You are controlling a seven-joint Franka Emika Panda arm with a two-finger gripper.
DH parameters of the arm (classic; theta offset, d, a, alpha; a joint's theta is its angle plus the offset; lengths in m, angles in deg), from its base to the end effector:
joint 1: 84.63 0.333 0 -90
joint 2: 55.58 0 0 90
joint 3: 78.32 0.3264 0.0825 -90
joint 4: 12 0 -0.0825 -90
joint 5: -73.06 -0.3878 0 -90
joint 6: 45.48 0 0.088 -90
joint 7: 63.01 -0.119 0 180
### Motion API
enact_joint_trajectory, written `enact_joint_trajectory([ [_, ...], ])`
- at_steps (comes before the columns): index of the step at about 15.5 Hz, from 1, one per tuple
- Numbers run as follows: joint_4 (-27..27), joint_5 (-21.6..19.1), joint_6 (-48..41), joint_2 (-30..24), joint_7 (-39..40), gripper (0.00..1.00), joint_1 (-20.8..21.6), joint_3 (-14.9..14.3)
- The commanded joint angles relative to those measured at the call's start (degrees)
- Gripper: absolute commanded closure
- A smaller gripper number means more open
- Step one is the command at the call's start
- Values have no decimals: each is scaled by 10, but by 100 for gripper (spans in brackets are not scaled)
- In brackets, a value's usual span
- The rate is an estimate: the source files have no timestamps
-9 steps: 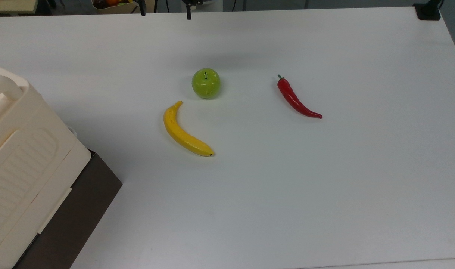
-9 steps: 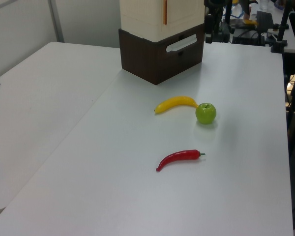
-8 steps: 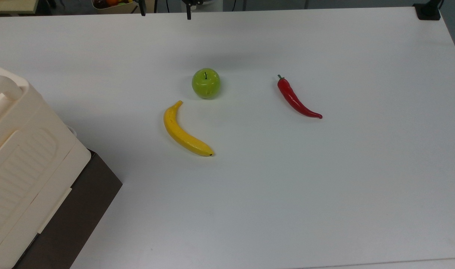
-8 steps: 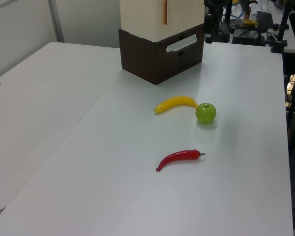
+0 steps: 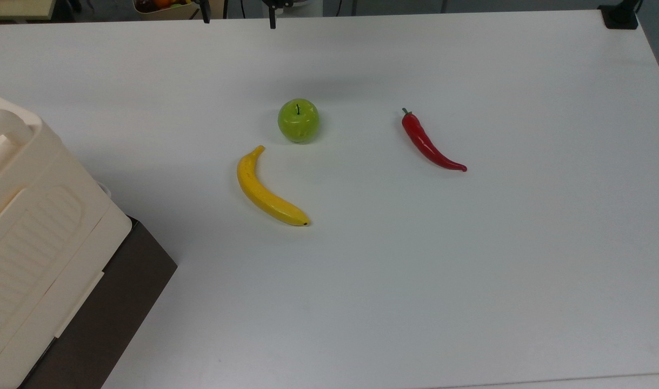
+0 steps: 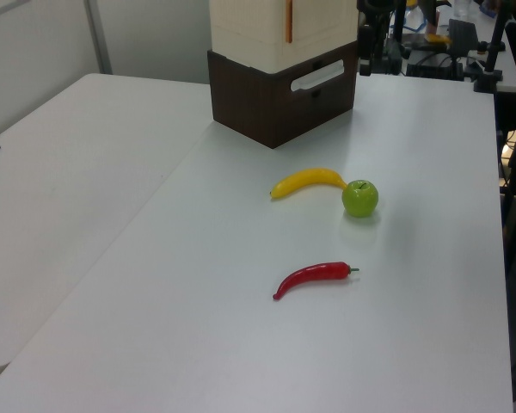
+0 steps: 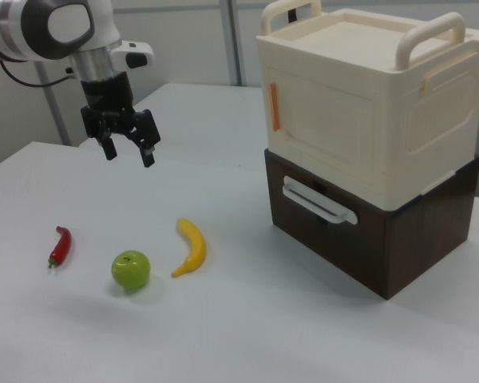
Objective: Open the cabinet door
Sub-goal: 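Move the gripper toward the orange handle on the cream box door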
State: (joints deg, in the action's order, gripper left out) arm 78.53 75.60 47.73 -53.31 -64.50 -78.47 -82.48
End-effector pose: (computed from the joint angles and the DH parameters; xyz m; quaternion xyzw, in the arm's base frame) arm 0.5754 0.0158 0.6012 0.9997 0.0056 0.0043 0.0234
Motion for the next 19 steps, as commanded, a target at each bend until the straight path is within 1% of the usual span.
enact_joint_trajectory([
  [1, -23, 8, 5, 15, -22, 0, -15, -2],
  [3, -40, 9, 26, 33, -35, 0, -33, -3],
  [7, -43, 19, 93, 45, -40, 0, -64, -3],
  [8, -44, 21, 109, 49, -52, 0, -69, -3],
  [13, -90, 62, 189, 103, -155, 0, -86, -7],
  [16, -91, 82, 261, 123, -207, 0, -92, -8],
  [19, -92, 101, 325, 138, -237, 0, -97, -8],
])
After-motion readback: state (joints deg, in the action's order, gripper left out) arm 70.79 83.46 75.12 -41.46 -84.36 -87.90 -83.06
